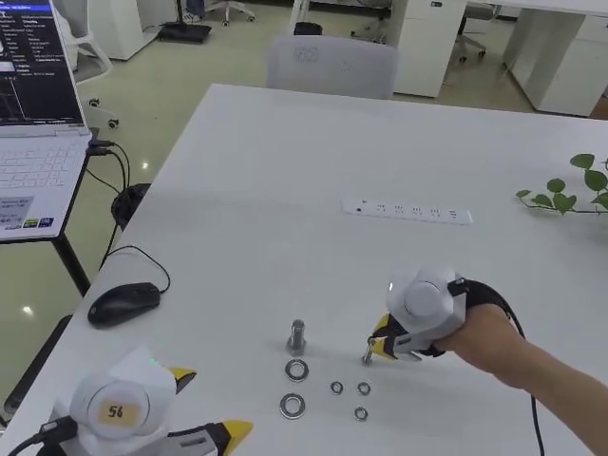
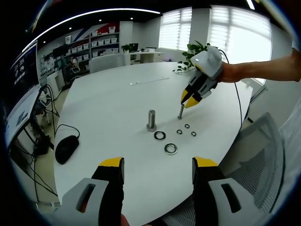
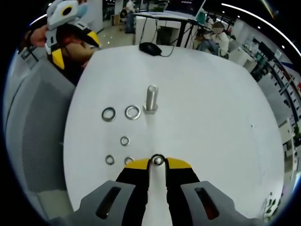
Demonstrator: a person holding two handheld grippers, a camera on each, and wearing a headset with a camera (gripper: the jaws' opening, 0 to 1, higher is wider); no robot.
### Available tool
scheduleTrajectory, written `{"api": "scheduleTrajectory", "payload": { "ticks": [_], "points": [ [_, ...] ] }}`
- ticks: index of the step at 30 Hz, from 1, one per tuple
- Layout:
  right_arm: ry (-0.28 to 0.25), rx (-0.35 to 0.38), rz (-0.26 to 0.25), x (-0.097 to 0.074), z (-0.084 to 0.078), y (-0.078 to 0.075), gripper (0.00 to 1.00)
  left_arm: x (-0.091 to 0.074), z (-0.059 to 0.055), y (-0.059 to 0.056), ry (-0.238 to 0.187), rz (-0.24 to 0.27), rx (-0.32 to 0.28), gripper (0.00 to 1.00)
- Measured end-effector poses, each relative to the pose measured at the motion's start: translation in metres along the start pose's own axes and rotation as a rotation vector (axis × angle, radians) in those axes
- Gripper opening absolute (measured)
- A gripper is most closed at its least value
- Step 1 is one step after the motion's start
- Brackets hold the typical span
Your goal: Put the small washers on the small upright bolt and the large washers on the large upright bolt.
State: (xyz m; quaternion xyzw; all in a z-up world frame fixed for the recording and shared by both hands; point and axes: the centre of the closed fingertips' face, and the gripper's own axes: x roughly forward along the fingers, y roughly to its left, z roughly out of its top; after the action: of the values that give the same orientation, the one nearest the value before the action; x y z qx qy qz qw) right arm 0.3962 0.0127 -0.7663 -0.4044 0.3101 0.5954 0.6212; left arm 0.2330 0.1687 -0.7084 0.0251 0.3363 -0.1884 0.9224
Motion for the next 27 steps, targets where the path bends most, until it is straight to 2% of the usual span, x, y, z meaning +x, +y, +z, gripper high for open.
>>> {"api": "scheduleTrajectory", "payload": {
  "ticks": [18, 27],
  "points": [
    [0.057, -0.064, 0.015, 0.007, -0.001, 0.000, 0.13, 0.000, -0.003, 0.000, 0.004, 0.002, -0.004, 0.58],
    [0.087, -0.055, 0.031, 0.017, -0.007, 0.002, 0.14, 0.000, -0.004, -0.001, 0.006, 0.000, -0.005, 0.58]
  ]
}}
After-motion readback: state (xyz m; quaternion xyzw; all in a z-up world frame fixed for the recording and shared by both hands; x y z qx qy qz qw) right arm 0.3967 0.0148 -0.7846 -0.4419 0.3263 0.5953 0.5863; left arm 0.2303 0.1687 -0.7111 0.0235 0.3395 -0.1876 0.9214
